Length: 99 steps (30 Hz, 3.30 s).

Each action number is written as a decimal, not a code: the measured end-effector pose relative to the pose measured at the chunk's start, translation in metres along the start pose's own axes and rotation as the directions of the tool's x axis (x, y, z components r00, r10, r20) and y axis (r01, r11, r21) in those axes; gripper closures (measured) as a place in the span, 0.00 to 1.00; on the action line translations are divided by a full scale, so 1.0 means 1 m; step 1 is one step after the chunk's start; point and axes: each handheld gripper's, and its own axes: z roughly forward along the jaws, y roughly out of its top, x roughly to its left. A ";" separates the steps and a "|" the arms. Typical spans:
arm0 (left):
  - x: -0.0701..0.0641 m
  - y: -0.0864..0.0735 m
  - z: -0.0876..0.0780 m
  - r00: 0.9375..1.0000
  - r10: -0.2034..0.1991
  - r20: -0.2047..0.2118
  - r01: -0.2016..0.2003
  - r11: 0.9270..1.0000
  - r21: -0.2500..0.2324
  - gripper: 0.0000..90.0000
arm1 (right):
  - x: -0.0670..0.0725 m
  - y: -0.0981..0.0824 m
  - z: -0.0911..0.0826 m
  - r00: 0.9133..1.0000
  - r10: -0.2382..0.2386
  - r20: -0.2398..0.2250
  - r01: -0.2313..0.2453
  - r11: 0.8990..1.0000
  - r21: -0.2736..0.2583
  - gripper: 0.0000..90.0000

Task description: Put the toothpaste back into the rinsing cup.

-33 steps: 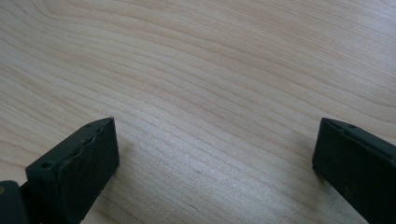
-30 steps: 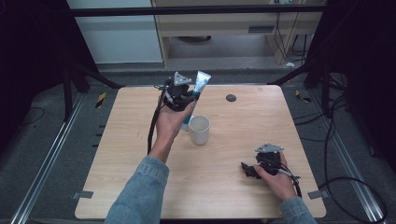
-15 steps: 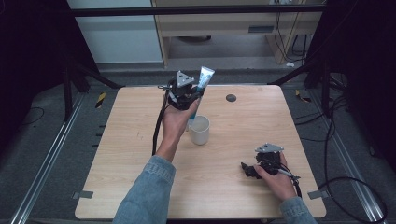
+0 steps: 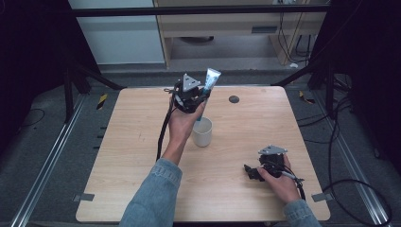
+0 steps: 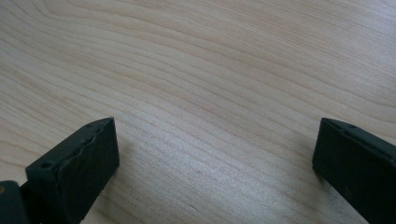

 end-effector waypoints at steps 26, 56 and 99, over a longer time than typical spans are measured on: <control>0.000 -0.029 0.008 1.000 -0.015 -0.018 0.013 0.993 -0.117 0.86 | 0.000 0.000 0.000 1.000 -0.007 0.001 0.007 1.000 -0.002 0.01; -0.001 -0.057 0.013 1.000 -0.019 -0.004 0.018 0.988 -0.155 0.86 | 0.000 0.000 0.000 1.000 -0.004 0.001 0.004 1.000 -0.002 0.01; 0.001 -0.091 0.015 0.999 -0.034 0.005 0.035 0.992 -0.123 0.86 | 0.000 0.000 0.000 1.000 0.004 -0.001 -0.004 1.000 0.001 0.01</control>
